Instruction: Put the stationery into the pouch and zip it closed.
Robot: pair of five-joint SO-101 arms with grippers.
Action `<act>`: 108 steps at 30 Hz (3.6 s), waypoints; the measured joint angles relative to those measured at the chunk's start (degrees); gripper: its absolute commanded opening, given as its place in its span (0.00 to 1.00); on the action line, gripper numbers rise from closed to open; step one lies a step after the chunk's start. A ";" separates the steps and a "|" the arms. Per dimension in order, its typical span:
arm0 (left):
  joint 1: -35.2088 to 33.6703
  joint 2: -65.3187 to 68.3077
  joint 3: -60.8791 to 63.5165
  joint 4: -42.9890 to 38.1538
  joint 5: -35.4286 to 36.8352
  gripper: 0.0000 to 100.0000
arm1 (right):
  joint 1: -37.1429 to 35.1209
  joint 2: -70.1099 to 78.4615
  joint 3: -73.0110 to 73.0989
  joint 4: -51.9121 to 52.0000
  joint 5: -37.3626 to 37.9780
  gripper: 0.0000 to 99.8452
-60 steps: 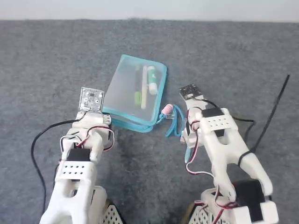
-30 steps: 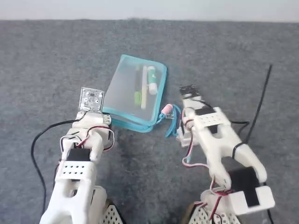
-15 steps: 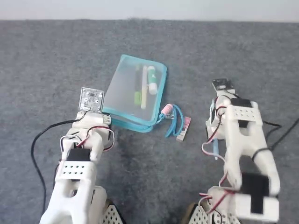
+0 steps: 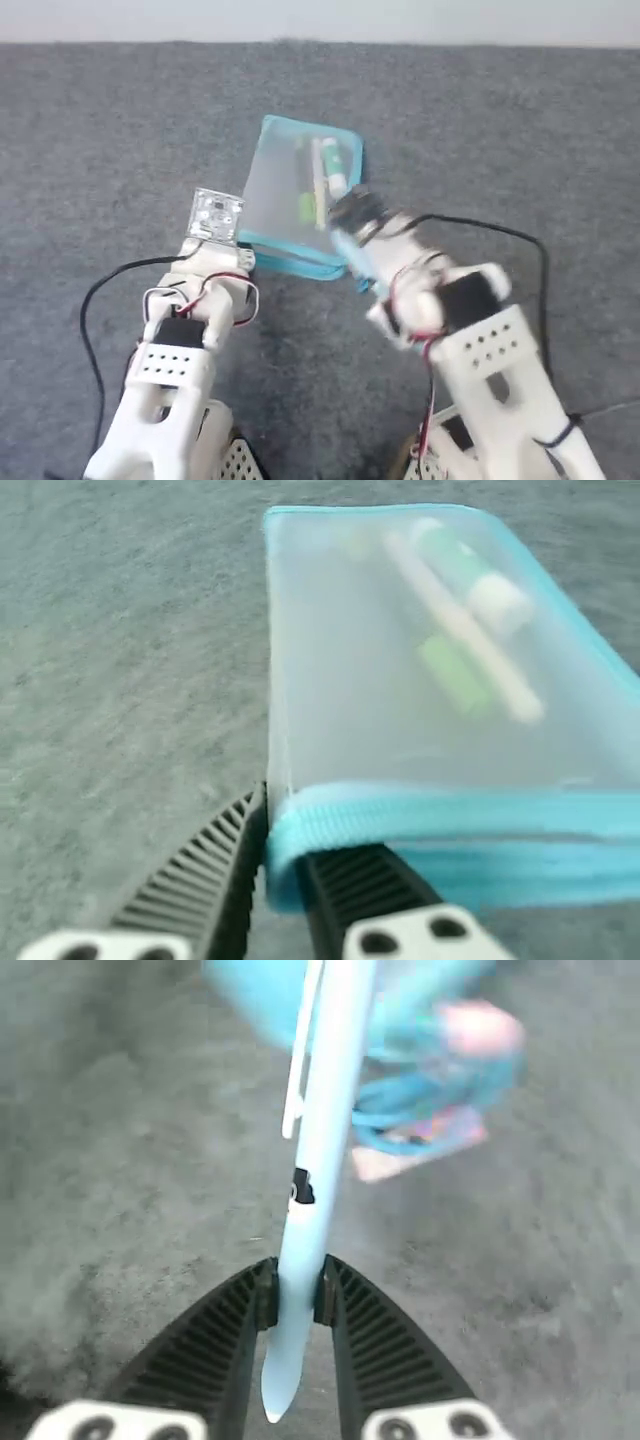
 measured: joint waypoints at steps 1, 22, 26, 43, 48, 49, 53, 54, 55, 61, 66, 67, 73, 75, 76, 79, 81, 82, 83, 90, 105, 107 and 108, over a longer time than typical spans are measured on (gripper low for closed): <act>0.70 0.00 0.00 0.00 0.62 0.01 | -1.67 0.00 0.00 0.35 0.00 0.01; 8.53 0.09 0.00 0.00 5.98 0.01 | 0.53 19.69 -7.38 1.14 1.41 0.01; 8.62 0.09 0.00 0.00 5.98 0.01 | 2.81 30.42 -15.65 1.05 -1.58 0.01; 11.78 0.09 -0.09 0.00 6.15 0.01 | 3.08 61.80 -58.73 14.68 -12.57 0.17; 11.78 0.09 -0.18 -0.18 6.15 0.01 | 2.99 61.19 -59.96 14.68 -11.96 0.17; 11.78 0.09 -0.18 -0.18 6.15 0.01 | 2.99 60.22 -59.96 14.68 -11.60 0.17; 11.78 0.00 -0.18 0.00 6.15 0.01 | 3.16 54.15 -60.04 14.68 -9.67 0.17; 11.78 0.00 -0.09 0.00 6.15 0.01 | 3.16 52.40 -60.22 14.68 -9.23 0.17; 11.78 0.09 0.00 0.00 5.71 0.01 | 3.16 50.46 -60.31 14.68 -8.53 0.17; 11.60 0.09 0.00 0.00 5.71 0.01 | 3.78 39.03 -56.09 14.68 -6.68 0.17; 1.85 0.09 -0.53 0.00 8.62 0.01 | 8.88 29.36 -40.53 8.53 -6.59 0.17; -1.32 0.09 -1.05 0.00 10.81 0.01 | 10.29 27.16 -36.48 6.33 -6.59 0.17; -5.10 0.09 -2.20 0.00 12.22 0.01 | 13.10 16.26 -9.49 -8.70 -6.59 0.17; 0.09 0.09 -2.20 0.00 8.79 0.01 | 13.10 15.56 -2.29 -12.92 -6.59 0.17; 2.02 0.09 -2.20 0.00 7.65 0.01 | 13.10 15.47 0.44 -14.59 -6.59 0.17; -0.62 0.09 -2.20 0.00 8.35 0.01 | 13.54 15.47 5.89 -17.85 -6.59 0.17; -5.54 0.09 -2.20 0.00 11.87 0.01 | 13.45 15.38 7.65 -18.99 -6.59 0.17; -7.82 0.09 -2.20 0.00 13.27 0.01 | 13.45 15.38 8.09 -19.60 -6.77 0.17; -8.44 0.09 -2.20 0.00 13.63 0.01 | 13.45 15.38 8.44 -20.31 -7.38 0.17; -4.66 0.09 -2.20 0.09 6.86 0.01 | 13.45 16.70 8.70 -22.24 -10.90 0.17; -9.93 0.09 -2.20 0.09 10.02 0.01 | 15.21 28.48 8.70 -31.21 -11.52 0.17; -9.23 0.09 -2.20 0.09 10.02 0.01 | 14.95 28.48 8.70 -31.82 -11.60 0.17; -9.23 0.09 -2.20 0.09 10.02 0.01 | 14.95 28.57 8.70 -31.91 -12.31 0.17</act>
